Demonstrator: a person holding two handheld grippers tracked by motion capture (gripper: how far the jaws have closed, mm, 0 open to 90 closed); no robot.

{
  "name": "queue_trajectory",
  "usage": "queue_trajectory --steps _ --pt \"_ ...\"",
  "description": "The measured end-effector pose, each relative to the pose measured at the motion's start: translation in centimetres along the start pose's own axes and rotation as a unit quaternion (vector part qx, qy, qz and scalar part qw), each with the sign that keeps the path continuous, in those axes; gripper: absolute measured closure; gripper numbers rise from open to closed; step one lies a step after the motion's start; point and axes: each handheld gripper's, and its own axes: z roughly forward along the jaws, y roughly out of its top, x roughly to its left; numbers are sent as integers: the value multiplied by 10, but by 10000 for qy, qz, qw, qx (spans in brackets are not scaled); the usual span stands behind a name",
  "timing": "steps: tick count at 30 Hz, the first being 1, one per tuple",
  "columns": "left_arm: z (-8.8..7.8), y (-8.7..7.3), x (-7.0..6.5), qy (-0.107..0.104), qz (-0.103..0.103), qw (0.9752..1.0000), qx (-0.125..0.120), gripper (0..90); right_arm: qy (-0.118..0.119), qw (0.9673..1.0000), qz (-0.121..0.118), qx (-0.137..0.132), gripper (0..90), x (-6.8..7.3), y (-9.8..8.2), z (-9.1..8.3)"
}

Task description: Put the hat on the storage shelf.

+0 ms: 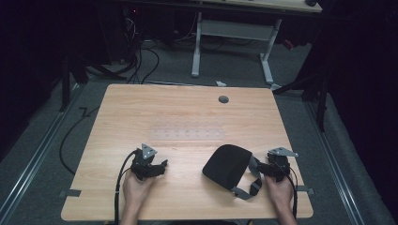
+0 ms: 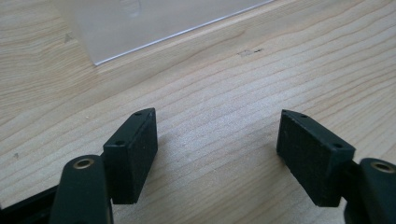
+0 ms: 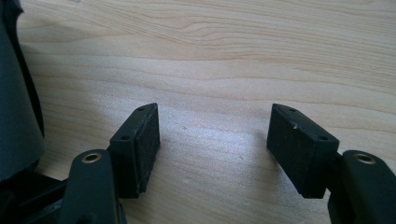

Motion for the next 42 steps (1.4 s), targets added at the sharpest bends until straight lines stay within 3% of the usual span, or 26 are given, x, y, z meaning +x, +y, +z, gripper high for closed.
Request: queue_trajectory --steps 20,24,30,42 --pt "0 0 0 0 9 10000 11 285 105 9999 19 -25 340 -3 0 0" --pt "0 0 0 0 3 10000 8 284 49 10000 12 5 412 -3 0 -2" --pt "0 0 0 1 8 10000 9 283 69 9999 90 32 429 -5 -2 -7" --pt "0 0 -1 15 -6 10000 -5 282 421 9974 435 -402 464 -16 -7 -33"
